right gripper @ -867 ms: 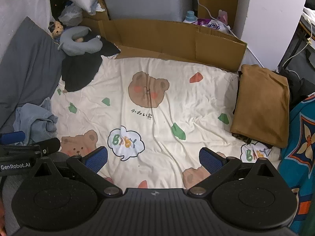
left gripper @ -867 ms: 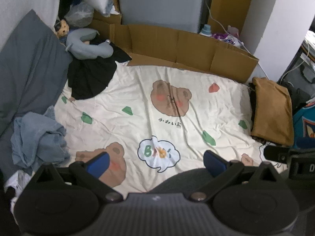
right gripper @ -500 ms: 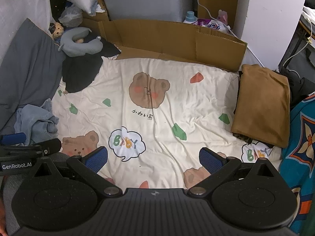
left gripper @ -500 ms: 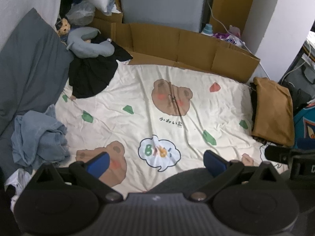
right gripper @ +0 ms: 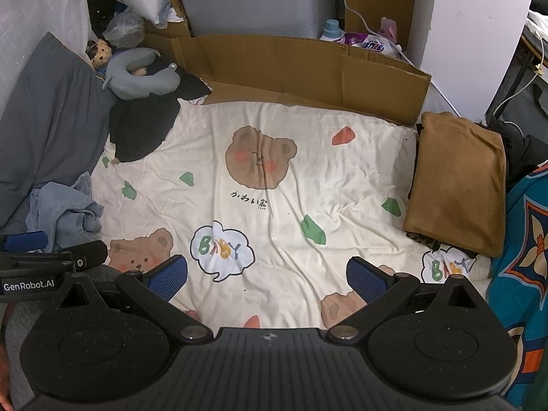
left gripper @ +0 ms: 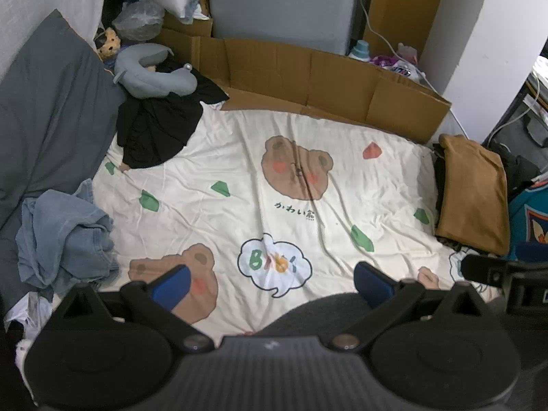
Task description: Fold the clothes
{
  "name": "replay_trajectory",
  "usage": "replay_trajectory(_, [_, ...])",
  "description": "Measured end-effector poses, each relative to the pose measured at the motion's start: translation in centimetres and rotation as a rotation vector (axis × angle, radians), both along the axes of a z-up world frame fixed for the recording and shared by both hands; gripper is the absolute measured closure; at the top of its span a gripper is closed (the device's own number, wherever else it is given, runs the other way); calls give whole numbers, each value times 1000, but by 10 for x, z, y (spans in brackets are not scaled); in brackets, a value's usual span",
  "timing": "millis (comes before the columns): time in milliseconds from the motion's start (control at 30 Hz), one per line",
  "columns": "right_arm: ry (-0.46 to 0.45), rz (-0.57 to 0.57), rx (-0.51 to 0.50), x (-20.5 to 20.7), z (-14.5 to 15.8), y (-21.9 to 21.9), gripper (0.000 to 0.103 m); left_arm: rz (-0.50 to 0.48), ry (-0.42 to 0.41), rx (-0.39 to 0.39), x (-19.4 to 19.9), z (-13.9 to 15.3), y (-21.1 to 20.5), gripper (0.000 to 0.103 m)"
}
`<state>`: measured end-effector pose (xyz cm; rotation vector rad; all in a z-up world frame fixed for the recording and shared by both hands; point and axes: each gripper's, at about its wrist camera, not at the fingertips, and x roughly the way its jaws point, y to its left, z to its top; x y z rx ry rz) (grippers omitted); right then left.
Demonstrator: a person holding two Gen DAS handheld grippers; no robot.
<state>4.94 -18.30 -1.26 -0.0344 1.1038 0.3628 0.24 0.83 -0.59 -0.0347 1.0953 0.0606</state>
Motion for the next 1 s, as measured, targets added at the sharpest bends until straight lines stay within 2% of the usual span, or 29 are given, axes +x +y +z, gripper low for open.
replay_trajectory(567, [1,-5,-8,0,1,-1,1,-2,-6,19,-2,1,-2,1])
replay_trajectory(733, [2,-52,12,3,3,-8,1,-8,-2,15,-1,3,-1,1])
replay_trajectory(1000, [-19,-7,-10,1,13,1,1,-16,-1,9,4,6,-1,1])
